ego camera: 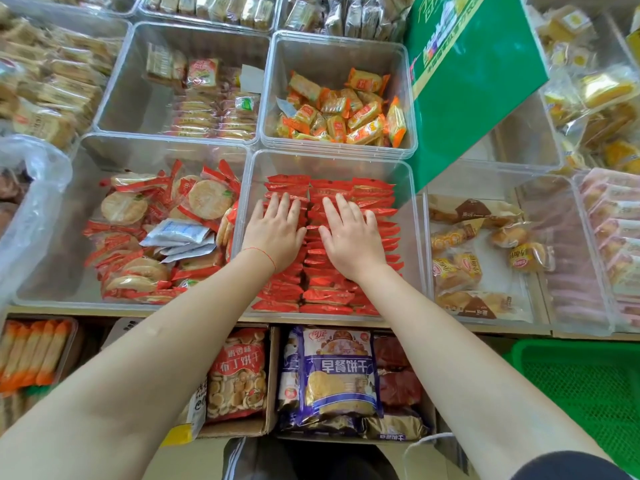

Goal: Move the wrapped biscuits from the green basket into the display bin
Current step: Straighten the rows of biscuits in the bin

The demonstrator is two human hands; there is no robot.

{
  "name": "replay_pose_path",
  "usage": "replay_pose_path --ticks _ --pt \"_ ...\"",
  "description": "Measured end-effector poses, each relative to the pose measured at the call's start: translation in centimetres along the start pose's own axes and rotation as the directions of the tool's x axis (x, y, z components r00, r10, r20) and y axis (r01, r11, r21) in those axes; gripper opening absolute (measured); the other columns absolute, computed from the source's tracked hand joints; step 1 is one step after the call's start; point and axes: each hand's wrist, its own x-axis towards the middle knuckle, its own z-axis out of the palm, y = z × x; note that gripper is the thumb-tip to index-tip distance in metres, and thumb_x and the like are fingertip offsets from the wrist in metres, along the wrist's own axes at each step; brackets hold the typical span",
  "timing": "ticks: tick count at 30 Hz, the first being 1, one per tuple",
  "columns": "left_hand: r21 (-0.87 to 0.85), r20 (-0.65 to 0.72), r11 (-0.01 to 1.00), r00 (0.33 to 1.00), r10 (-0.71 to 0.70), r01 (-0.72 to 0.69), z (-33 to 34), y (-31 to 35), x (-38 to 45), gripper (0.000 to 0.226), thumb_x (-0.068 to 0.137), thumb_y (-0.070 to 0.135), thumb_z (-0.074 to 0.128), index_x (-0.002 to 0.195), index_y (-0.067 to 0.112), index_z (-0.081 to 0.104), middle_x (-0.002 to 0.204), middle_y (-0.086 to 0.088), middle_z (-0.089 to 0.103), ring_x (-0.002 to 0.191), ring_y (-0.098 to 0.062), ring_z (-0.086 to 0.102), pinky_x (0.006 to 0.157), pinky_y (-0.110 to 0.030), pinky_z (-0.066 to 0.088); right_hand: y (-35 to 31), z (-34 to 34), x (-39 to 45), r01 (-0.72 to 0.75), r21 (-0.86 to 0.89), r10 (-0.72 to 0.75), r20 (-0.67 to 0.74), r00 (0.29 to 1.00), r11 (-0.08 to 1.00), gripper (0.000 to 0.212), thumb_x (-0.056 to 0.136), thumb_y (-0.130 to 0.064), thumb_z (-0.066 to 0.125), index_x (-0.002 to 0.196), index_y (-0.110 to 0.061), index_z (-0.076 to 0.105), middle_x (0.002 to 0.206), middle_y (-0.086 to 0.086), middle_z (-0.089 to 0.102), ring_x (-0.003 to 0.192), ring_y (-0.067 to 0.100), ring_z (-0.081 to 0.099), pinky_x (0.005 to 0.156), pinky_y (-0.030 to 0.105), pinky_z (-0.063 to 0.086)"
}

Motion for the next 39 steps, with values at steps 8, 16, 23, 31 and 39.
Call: replay_pose_path --ticks 8,16,23,31,39 --pt "-0.099 -0.066 0.993 0.996 0.058 -0.064 -0.5 0.6 1.2 0.061 0.102 0.042 0.025 0.156 0.017 0.010 0.163 -0.008 0.010 0.150 -0.025 0.007 0.120 -0.044 0.009 1.2 0.3 1.3 0.017 0.124 -0.010 -0.056 0.998 0.992 0.056 0.105 -0.036 0.029 0.156 -0.016 0.021 0.163 0.007 0.018 0.151 0.025 0.012 0.121 0.044 0.009" --pt "-0.082 -0.001 0.958 0.961 0.277 -0.276 1.3 4.3 1.3 0.076 0.092 0.070 0.017 0.155 0.032 -0.001 0.164 -0.001 -0.005 0.150 -0.026 -0.011 0.120 -0.049 -0.003 5.5 2.0 0.3 -0.196 0.006 0.194 0.120 0.974 0.981 0.070 0.102 -0.053 0.014 0.157 -0.014 -0.003 0.165 0.009 -0.007 0.151 0.024 -0.009 0.122 0.043 -0.007" --pt "0.003 0.004 0.968 0.968 0.251 -0.251 2.1 4.3 1.9 0.079 0.091 0.071 0.012 0.155 0.028 -0.005 0.163 -0.002 -0.009 0.149 -0.024 -0.015 0.121 -0.047 -0.006 5.6 1.9 0.9 -0.205 0.041 0.195 0.173 0.965 0.978 0.073 0.100 -0.058 0.010 0.157 -0.015 -0.004 0.164 0.007 -0.011 0.151 0.023 -0.012 0.122 0.044 -0.007" --pt "-0.151 -0.125 0.932 0.942 0.313 -0.329 -1.2 4.2 -0.8 0.060 0.081 0.061 0.059 0.130 0.026 0.052 0.142 -0.010 0.043 0.135 -0.032 0.035 0.107 -0.046 0.031 6.0 -4.4 -1.9 -0.111 0.262 0.099 0.061 0.993 0.959 0.014 0.092 -0.029 0.057 0.095 -0.018 0.066 0.099 0.000 0.062 0.097 0.022 0.058 0.081 0.037 0.049" --pt "-0.090 0.190 0.943 0.923 0.333 -0.322 -2.4 5.9 -3.1 0.018 0.090 0.034 0.057 0.107 0.033 0.064 0.109 0.006 0.066 0.100 -0.019 0.062 0.071 -0.029 0.045 4.7 -4.3 -4.9 -0.086 0.069 0.058 0.336 0.940 0.994 0.013 0.087 -0.006 0.058 0.089 -0.016 0.050 0.099 0.003 0.056 0.087 0.028 0.059 0.067 0.036 0.048"
